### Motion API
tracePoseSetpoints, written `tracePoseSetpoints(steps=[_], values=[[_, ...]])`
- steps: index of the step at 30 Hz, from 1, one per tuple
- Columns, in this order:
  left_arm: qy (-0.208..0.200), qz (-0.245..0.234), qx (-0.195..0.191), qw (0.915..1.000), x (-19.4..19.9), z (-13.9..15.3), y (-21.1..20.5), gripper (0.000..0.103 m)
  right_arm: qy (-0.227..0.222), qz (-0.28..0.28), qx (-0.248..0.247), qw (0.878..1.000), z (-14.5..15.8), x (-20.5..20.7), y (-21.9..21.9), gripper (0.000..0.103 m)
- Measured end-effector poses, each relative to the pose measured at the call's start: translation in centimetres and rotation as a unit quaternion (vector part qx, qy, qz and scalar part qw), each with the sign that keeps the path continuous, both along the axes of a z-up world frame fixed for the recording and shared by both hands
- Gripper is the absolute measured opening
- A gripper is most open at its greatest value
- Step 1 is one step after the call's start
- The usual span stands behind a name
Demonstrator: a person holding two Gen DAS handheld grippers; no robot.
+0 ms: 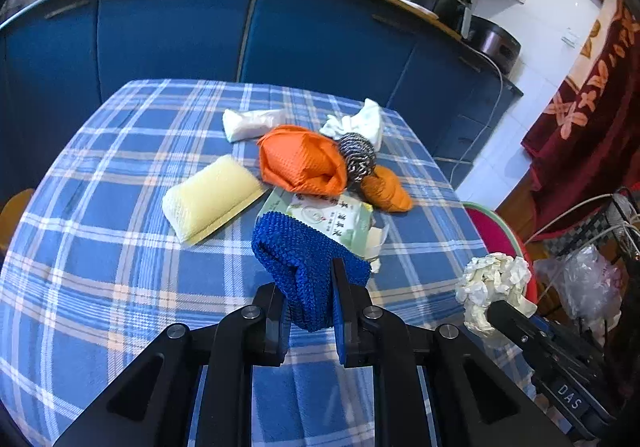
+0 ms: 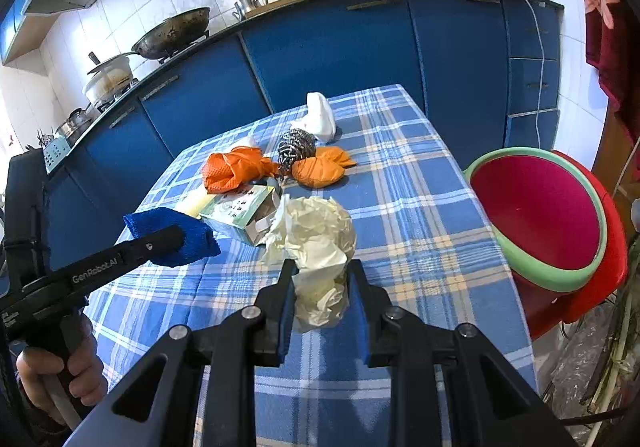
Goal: Collect trash
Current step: 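Grasp the blue knitted cloth with the left tool and lift it, then carry tissue and blue cloth over the red basin and open both tools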
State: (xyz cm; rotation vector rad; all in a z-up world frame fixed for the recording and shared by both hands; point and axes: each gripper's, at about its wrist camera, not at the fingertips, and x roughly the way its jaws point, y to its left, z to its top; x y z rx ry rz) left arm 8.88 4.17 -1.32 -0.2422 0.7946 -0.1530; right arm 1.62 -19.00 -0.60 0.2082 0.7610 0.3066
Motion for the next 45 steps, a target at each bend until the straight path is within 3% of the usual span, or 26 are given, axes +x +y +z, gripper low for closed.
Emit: tracePoseSetpoints(steps=[17,45], values=[[-0.036,-0.042,0.010,0.9984,0.0,3.1,-3.9,0.017,-0.020,-0.031,-0.001,0.999,1.7,-0.6,-3.1,0.028],[-0.045,-0.160,0.045,0.9850,4.5,4.3,-16.2,0.017,-0.019,-0.130,-0.005,0.991,2.2,1.3,-12.3,0.028]])
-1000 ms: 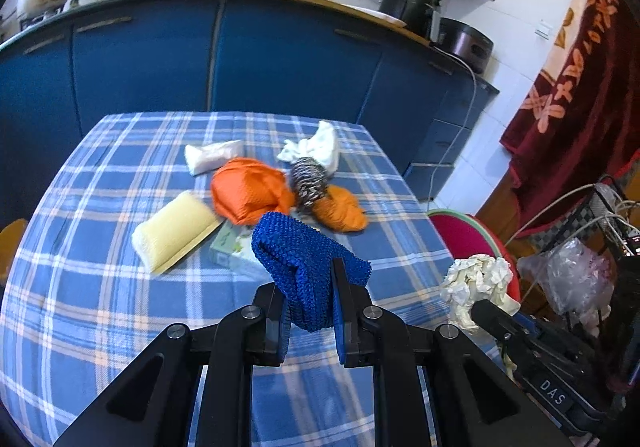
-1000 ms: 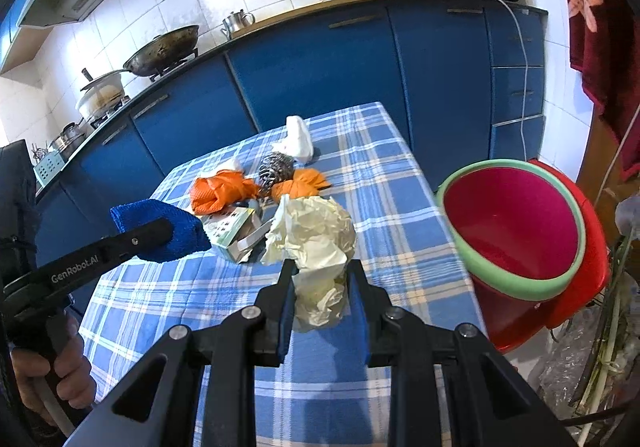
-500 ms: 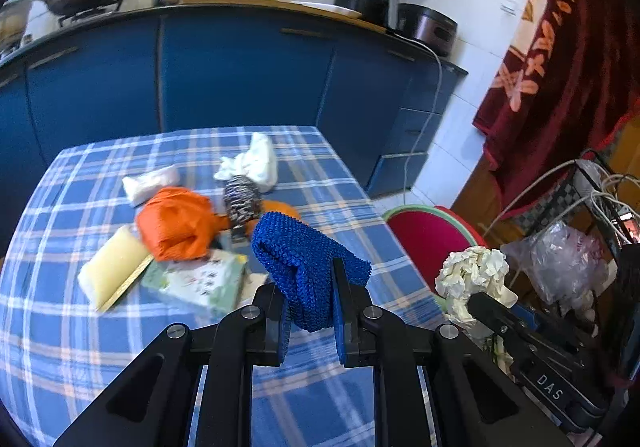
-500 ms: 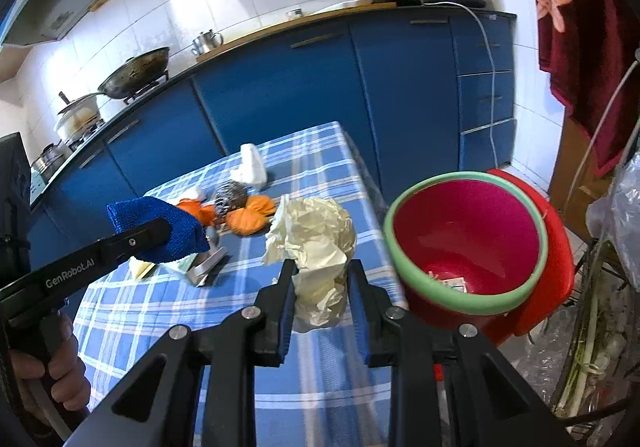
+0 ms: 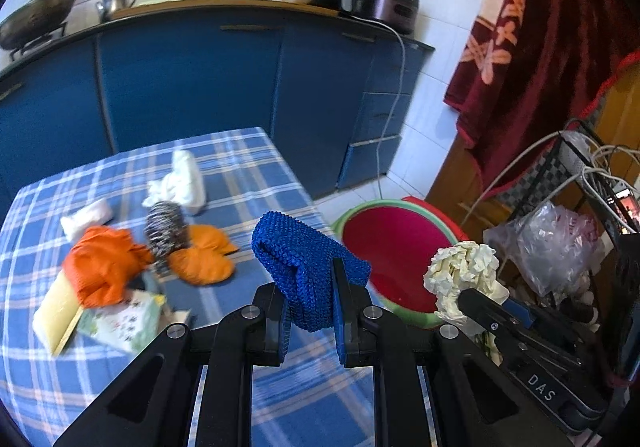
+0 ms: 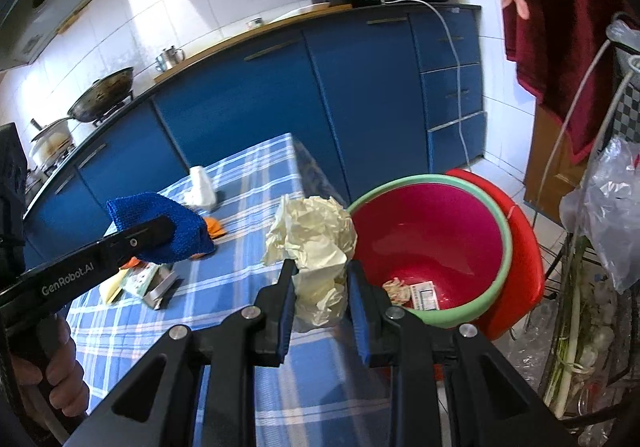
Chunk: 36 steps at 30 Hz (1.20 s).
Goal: Collect trash
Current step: 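Carry tissue and blue cloth over the red basin and open both tools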
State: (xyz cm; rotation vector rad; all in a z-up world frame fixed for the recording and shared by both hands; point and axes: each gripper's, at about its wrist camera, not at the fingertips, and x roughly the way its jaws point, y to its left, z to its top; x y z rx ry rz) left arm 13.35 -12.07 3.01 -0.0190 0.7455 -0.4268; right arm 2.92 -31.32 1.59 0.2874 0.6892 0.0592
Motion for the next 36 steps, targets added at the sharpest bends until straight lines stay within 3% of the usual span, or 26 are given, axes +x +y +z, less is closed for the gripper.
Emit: tracePoseSetpoints(steps=[23,36], values=[[0.040,-0.087,0.033,0.9949,5.4,-4.4,-11.6,0.017,0.055,-0.087,0.011,0.995,-4.8,3.3,-7.7,0.028],[0.075,-0.094,0.051,0.9915,8.1,-7.6,-14.4,0.018,0.081,-0.107,0.011,0.991,-6.9,5.0,-9.3,0.028]])
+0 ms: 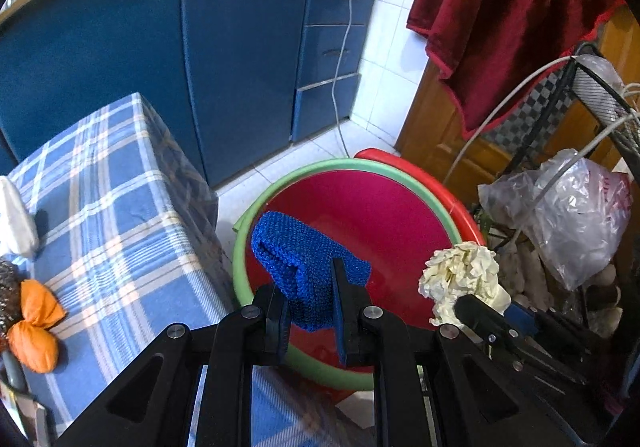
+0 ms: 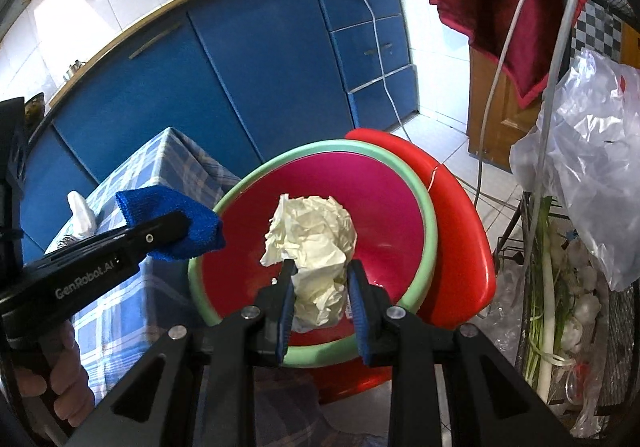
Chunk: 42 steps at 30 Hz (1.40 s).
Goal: Collect trash
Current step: 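Carry tissue and blue cloth over the red basin and open both tools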
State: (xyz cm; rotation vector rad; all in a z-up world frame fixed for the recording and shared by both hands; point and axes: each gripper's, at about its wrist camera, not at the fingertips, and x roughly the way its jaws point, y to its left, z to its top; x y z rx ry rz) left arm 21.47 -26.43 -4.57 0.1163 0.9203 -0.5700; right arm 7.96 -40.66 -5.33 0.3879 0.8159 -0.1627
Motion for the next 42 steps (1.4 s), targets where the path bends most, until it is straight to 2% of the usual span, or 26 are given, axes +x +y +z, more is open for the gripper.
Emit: tracePoseSetpoints(steps=[4,7,9,12,31,42], values=[[0.014,0.003,-0.007,0.9999,0.7,-0.6,0.0,0.021,0.002,-0.005,0.004,1.000,-0.3,0.3,-0.5,0.032],[0.020,0.007,-0.008,0.9997,0.9,-0.8,0.0,0.030,0.002,-0.007,0.009,1.000,-0.4,0.4,-0.7,0.032],[0.024,0.012,-0.006,0.9996,1.2,-0.9,0.1,0.039,0.001,-0.008,0.013,1.000,-0.4,0.3,-0.8,0.036],[0.022,0.015,-0.007,0.9996,1.2,-0.7,0.2,0.041,-0.002,-0.012,0.017,1.000,-0.3,0.2,-0.9,0.044],[0.002,0.014,-0.021,0.9997,-0.6,1.9,2.1,0.042,-0.024,-0.009,0.015,1.000,1.5,-1.1,0.2,0.047],[-0.010,0.033,-0.034,0.9988,-2.0,3.6,4.7,0.042,-0.039,0.003,0.010,0.999,3.0,-2.2,1.8,0.048]])
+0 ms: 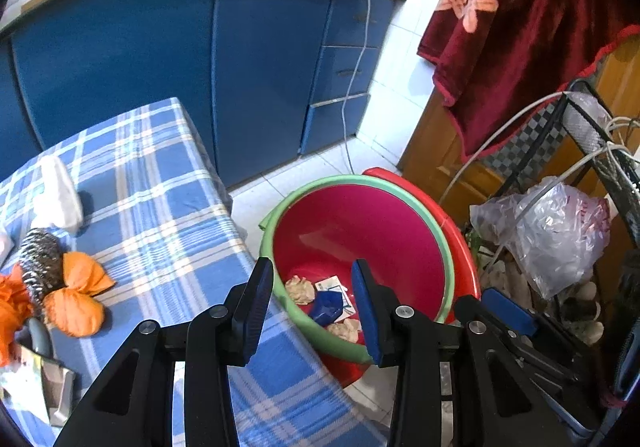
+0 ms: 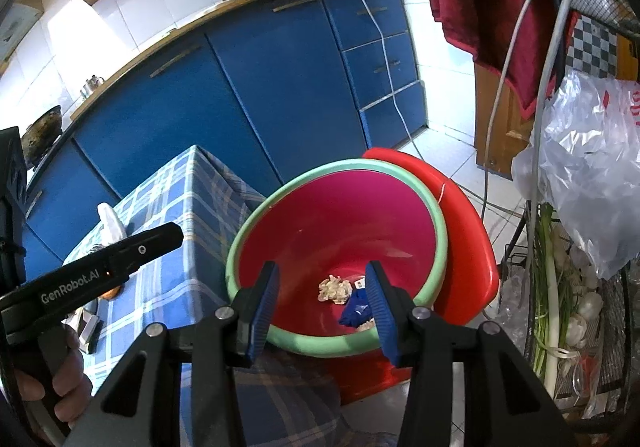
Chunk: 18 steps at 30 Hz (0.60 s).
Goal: Collect trash
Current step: 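Carry tissue and blue cloth over the red basin and open both tools, then move both open tools back from the basin toward the orange items on the table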
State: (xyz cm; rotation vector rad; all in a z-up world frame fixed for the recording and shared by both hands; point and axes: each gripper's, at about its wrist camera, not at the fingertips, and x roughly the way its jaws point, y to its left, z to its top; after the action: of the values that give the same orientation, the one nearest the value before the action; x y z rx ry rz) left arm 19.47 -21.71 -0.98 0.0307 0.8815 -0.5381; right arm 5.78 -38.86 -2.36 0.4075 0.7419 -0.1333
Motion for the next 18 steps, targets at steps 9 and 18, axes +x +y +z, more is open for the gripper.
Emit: tracePoseSetpoints(steps=[9,18], values=[[-0.008,0.020,-0.008,0.9997,-1.2,1.0,2.8,0.042,-0.013,0.019,-0.005,1.000,1.3,-0.6,1.8,0.049],[-0.016,0.047,-0.013,0.9987,-2.2,1.9,5.8,0.042,-0.024,0.041,-0.010,0.999,2.5,-0.8,3.8,0.050]])
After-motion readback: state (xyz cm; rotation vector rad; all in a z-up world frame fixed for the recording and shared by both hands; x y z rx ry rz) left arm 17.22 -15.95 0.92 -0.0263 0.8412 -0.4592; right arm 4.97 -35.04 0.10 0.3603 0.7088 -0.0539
